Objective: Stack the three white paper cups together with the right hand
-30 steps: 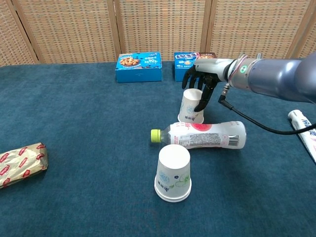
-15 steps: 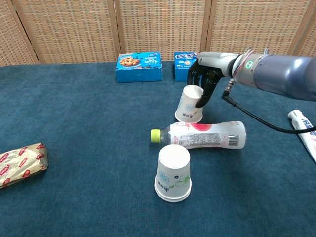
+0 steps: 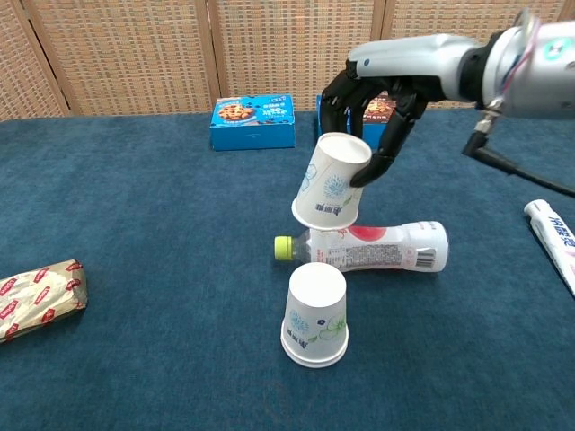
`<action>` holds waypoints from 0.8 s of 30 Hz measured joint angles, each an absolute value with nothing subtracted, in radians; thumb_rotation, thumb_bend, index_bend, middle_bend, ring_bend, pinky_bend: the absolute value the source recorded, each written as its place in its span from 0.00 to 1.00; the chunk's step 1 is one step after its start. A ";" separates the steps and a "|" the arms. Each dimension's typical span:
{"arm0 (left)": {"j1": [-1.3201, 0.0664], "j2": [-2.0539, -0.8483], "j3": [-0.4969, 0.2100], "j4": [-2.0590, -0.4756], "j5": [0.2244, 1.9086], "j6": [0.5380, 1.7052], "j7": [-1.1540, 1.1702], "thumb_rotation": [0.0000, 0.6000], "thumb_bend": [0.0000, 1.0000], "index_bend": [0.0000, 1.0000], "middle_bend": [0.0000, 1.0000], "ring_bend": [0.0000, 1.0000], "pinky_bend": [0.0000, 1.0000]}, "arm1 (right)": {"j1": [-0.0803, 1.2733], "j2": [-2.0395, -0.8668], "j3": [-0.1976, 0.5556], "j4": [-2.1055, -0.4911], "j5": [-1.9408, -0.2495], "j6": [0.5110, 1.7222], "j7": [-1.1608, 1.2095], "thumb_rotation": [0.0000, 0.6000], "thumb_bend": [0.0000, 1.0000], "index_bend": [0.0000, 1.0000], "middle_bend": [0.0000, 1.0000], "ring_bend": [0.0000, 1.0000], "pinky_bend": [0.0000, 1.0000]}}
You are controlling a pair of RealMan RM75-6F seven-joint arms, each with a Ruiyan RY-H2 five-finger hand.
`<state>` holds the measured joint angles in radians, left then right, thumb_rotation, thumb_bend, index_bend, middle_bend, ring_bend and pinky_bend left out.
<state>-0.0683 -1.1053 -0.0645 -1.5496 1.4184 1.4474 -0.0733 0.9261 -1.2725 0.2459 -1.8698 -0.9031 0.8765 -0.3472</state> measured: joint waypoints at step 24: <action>-0.049 -1.100 -0.046 -1.555 1.460 1.488 -0.084 1.00 0.13 0.00 0.00 0.00 0.00 | 0.832 -1.217 0.110 -2.097 -1.077 0.942 -0.420 1.00 0.32 0.52 0.58 0.45 0.23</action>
